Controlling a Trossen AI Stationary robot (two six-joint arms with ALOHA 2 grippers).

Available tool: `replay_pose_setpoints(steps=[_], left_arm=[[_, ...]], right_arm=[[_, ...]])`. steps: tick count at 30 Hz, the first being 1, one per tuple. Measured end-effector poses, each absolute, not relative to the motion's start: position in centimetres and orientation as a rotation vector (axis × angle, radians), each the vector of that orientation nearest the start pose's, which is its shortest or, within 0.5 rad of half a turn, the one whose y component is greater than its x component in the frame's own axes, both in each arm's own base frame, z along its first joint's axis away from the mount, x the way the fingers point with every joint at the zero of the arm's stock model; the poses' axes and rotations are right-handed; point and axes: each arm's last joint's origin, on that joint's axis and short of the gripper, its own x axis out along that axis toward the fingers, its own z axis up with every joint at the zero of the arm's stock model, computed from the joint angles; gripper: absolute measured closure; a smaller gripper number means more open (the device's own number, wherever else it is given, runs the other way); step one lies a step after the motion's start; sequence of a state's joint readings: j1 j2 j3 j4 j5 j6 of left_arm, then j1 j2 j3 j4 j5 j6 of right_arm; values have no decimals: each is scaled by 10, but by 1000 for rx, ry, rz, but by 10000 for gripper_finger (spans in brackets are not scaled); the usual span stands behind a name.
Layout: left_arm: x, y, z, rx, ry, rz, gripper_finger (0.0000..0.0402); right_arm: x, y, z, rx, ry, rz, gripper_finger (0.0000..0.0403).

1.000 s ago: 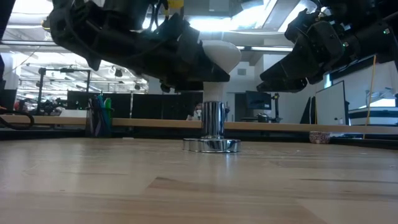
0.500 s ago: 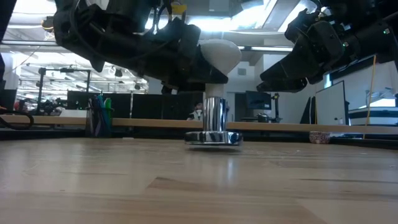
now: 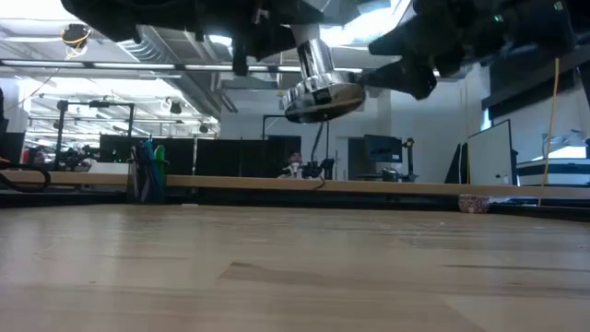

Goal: Screw lightbulb
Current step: Remove the lightbulb from the lamp

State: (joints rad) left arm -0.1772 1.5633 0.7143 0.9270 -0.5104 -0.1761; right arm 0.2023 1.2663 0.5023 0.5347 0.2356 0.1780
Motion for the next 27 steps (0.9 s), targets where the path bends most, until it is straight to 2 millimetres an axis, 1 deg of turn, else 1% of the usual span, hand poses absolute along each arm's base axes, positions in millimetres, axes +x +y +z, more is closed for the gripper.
replay_pose_setpoints(steps=[5,9,11,13,17,21,24,26,27], left_arm=[[312,-39,234,-216,-126,434,250],[312,-38,234,-238,-132,476,250],[312,-37,234,-242,-136,489,250],[311,-37,234,-241,-135,496,250],[311,-37,234,-233,-135,497,250],[311,-40,235,-203,-129,489,250],[310,-46,235,-137,-112,475,250],[310,-49,235,-105,-108,467,250],[309,-50,236,-96,-113,464,250]], right_arm=[[257,44,220,84,319,-128,72],[261,43,229,58,392,-197,72],[261,43,230,65,412,-211,72],[261,43,229,109,413,-220,72],[260,43,226,338,383,-247,72],[252,41,208,588,288,-271,72],[246,36,194,779,185,-257,72],[243,35,186,873,146,-256,72],[245,35,185,906,128,-250,72]])
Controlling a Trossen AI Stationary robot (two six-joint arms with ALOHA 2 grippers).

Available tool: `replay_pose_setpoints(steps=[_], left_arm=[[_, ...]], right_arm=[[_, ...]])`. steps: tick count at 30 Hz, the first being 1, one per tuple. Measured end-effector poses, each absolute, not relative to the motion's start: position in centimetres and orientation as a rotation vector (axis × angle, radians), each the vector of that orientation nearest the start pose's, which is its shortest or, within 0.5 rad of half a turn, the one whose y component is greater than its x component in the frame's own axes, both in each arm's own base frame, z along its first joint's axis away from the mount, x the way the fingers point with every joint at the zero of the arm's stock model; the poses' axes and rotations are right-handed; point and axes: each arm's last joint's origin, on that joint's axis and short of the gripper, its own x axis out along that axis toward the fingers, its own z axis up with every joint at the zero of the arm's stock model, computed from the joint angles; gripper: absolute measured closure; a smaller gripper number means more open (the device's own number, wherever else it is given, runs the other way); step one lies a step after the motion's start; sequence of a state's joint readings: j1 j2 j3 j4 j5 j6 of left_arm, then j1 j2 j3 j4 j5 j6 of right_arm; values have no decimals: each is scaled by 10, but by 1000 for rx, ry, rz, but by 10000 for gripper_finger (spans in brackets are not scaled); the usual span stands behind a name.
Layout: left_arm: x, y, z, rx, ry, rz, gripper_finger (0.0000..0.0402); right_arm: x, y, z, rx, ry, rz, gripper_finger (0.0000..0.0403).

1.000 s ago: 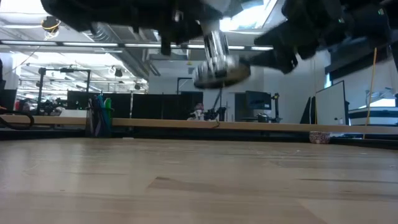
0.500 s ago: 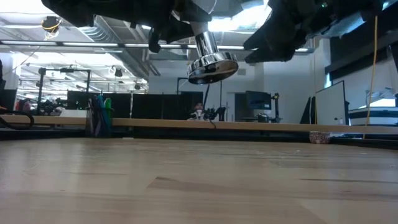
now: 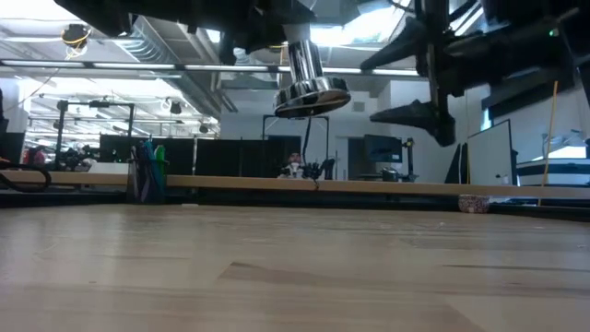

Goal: Screw lightbulb
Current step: Remove the lightbulb from the lamp

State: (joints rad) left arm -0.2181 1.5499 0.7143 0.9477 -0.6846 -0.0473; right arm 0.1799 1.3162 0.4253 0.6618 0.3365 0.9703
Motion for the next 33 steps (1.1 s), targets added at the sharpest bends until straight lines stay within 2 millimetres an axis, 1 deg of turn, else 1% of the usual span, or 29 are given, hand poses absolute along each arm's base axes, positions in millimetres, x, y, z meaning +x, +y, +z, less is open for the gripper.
replay_pose_setpoints(steps=[3,8,11,13,16,20,23,27,28,33], left_arm=[[310,-52,237,-81,-134,459,250],[311,-52,235,-74,-126,460,250],[311,-52,235,-59,-123,461,250],[310,-53,235,-59,-122,458,250],[310,-54,235,-55,-121,455,250],[310,-54,235,-33,-114,453,250],[310,-54,235,-32,-112,454,250],[310,-54,235,-18,-108,462,250],[310,-55,234,-5,-103,465,250],[308,-64,233,38,-85,434,250]], right_arm=[[253,38,181,936,133,-215,72],[273,42,179,935,158,-221,72],[277,41,181,950,111,-257,77],[280,40,182,964,92,-253,90],[281,38,178,1010,92,-271,121],[286,39,175,1029,94,-274,174],[288,39,176,1034,87,-273,225],[290,36,180,1054,55,-298,304],[291,34,180,1061,48,-305,318],[289,28,180,1057,74,-279,319]])
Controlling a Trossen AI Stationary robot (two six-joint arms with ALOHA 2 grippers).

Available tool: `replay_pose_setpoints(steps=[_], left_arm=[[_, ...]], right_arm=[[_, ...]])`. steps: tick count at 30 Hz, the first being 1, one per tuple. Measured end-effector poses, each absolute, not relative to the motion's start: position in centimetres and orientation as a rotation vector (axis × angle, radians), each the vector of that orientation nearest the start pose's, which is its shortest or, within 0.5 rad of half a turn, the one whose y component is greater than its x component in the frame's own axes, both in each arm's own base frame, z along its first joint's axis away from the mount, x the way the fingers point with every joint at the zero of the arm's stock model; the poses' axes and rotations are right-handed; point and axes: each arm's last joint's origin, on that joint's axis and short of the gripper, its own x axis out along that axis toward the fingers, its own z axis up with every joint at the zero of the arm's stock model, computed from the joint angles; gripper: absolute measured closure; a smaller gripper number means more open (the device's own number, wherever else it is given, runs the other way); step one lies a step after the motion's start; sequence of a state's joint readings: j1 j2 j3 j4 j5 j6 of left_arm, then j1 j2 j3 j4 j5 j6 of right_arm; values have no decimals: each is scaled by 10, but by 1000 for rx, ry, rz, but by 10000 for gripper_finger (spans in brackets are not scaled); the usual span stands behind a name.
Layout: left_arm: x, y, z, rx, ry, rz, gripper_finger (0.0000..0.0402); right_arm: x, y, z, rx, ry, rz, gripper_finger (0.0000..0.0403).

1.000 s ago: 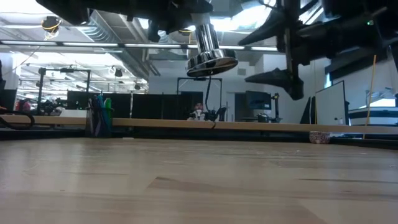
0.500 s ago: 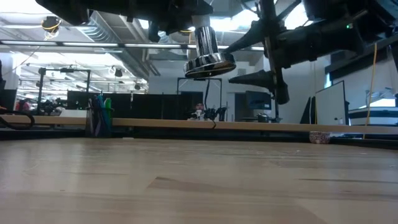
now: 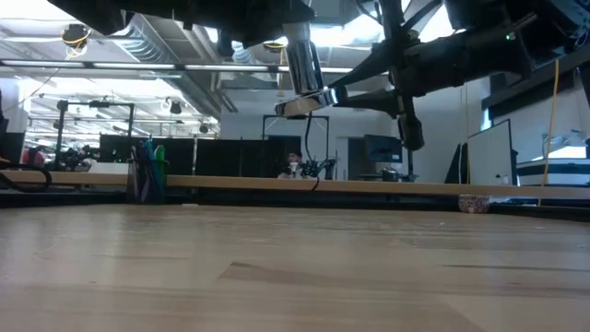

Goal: Screw lightbulb
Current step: Remove the lightbulb from the lamp

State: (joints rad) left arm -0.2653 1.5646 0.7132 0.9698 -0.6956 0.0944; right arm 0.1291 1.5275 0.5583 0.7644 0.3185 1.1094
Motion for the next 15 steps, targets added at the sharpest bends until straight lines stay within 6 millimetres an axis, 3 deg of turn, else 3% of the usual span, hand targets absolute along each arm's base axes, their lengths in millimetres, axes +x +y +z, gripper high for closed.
replay_pose_setpoints(steps=[15], left_arm=[[305,-82,221,21,30,332,252]], right_arm=[[285,-14,178,1232,335,-39,324]])
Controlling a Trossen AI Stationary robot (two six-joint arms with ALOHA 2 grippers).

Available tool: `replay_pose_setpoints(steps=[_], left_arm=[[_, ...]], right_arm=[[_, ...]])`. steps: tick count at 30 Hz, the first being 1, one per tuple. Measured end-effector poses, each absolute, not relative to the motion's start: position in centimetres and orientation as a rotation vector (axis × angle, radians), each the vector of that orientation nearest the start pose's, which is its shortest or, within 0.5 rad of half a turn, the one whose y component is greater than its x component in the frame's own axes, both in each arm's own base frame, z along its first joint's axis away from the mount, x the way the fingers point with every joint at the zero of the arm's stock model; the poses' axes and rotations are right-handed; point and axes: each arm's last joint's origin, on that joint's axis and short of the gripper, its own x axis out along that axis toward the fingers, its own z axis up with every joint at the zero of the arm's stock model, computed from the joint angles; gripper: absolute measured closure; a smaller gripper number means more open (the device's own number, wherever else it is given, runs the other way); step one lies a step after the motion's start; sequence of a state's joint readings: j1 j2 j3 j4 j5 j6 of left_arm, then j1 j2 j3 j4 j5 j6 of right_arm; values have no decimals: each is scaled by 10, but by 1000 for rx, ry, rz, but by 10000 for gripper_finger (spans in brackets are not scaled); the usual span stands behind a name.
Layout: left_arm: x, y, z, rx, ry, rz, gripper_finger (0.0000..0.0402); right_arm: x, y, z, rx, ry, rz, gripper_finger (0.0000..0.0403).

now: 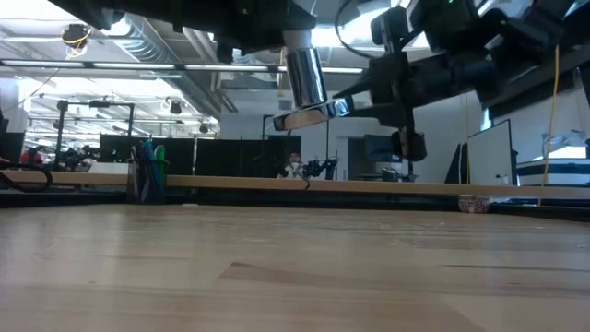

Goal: Screw lightbulb
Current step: Remove the lightbulb from the lamp

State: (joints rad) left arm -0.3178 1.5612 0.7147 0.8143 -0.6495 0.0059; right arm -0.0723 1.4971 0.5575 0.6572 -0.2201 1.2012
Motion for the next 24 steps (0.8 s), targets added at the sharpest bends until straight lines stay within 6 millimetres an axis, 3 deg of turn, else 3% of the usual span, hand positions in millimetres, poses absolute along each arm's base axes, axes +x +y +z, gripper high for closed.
replay_pose_setpoints(steps=[11,17,24], left_arm=[[309,-82,221,-6,31,154,256],[309,-82,221,-4,36,157,260],[310,-85,221,-26,48,147,263]], right_arm=[[274,-62,179,1389,481,162,328],[279,-77,186,1362,494,150,328],[290,-81,194,1230,439,109,245]])
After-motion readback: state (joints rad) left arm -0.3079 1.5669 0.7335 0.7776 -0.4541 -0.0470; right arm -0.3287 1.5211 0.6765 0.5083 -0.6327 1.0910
